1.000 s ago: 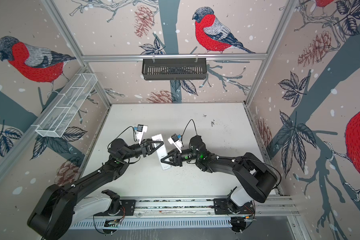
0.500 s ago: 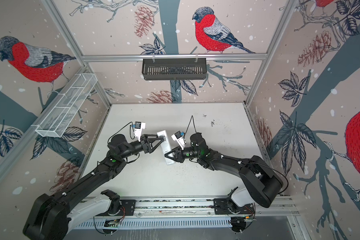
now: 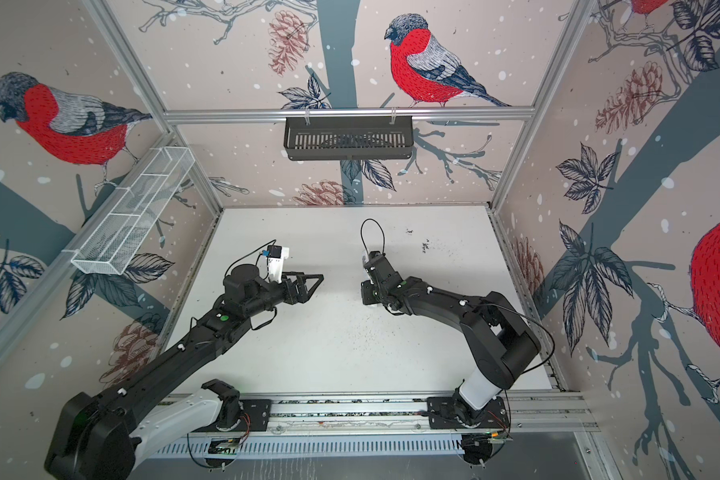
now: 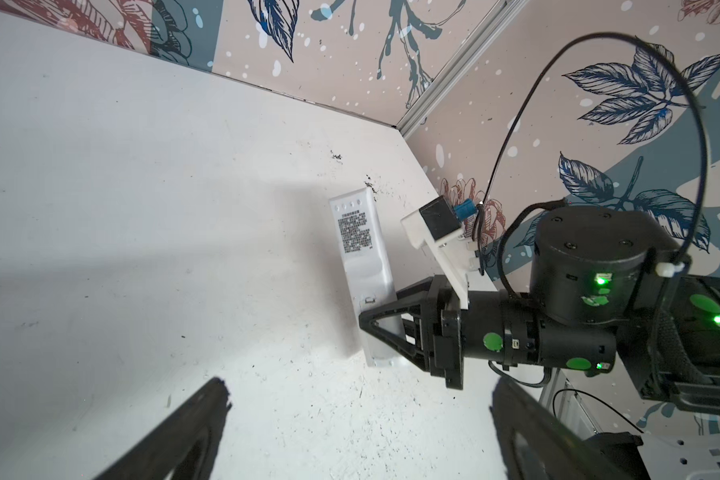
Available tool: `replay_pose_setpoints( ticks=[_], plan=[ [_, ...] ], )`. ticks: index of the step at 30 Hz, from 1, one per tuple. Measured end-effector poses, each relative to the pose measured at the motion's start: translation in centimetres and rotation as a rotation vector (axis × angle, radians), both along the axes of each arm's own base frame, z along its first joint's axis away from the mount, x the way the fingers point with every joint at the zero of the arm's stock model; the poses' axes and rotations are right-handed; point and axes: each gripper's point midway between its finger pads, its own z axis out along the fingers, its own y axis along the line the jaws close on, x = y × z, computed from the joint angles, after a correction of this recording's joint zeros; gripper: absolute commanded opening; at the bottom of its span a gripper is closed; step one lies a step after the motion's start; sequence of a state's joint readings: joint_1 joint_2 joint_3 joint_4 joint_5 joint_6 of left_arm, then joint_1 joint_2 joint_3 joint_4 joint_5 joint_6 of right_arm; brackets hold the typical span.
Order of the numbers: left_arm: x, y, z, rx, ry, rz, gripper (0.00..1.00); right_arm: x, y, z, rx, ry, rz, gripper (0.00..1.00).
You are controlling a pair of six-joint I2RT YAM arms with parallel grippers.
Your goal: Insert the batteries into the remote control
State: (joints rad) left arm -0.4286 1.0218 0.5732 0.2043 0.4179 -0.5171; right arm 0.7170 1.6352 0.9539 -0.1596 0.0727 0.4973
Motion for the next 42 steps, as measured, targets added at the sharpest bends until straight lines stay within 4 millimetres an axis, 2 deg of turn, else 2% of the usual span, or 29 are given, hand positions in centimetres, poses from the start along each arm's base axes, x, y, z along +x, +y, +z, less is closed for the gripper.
replay_pose_setpoints(
  ticks=[5, 10, 17, 23, 29, 34, 39, 42],
  plan=[
    [-0.1, 0.0, -0.3, 0.004, 0.007, 0.0, 0.98, 1.8, -2.3, -1.7, -0.213, 0.013, -0.087, 0.27],
    [-0.2, 0.1, -0.2, 0.002, 0.004, 0.0, 0.98, 2.1, -4.0, -3.5, -0.405, 0.041, -0.104, 0.27],
    [0.0, 0.0, -0.6, 0.005, 0.012, -0.002, 0.99, 1.7, -4.4, -4.9, -0.548, 0.064, -0.091, 0.34],
    [0.0, -0.1, -0.7, 0.005, 0.016, -0.006, 0.98, 1.6, -4.2, -5.0, -0.567, 0.073, -0.083, 0.41],
    [0.1, -0.1, -0.3, -0.002, 0.001, -0.006, 0.99, 1.8, -3.7, -4.4, -0.545, 0.072, -0.075, 0.46],
    [0.2, -0.2, -0.3, -0.002, 0.0, -0.006, 0.98, 1.9, -2.7, -2.0, -0.456, 0.04, -0.054, 0.53],
    [0.6, -0.4, -0.3, -0.001, 0.011, -0.008, 0.98, 1.7, -2.9, 0.4, -0.325, 0.026, -0.028, 0.7],
    [1.2, -0.8, 0.6, -0.002, -0.004, -0.017, 0.99, 1.8, -3.8, 2.0, -0.238, 0.009, -0.023, 0.78]
  ],
)
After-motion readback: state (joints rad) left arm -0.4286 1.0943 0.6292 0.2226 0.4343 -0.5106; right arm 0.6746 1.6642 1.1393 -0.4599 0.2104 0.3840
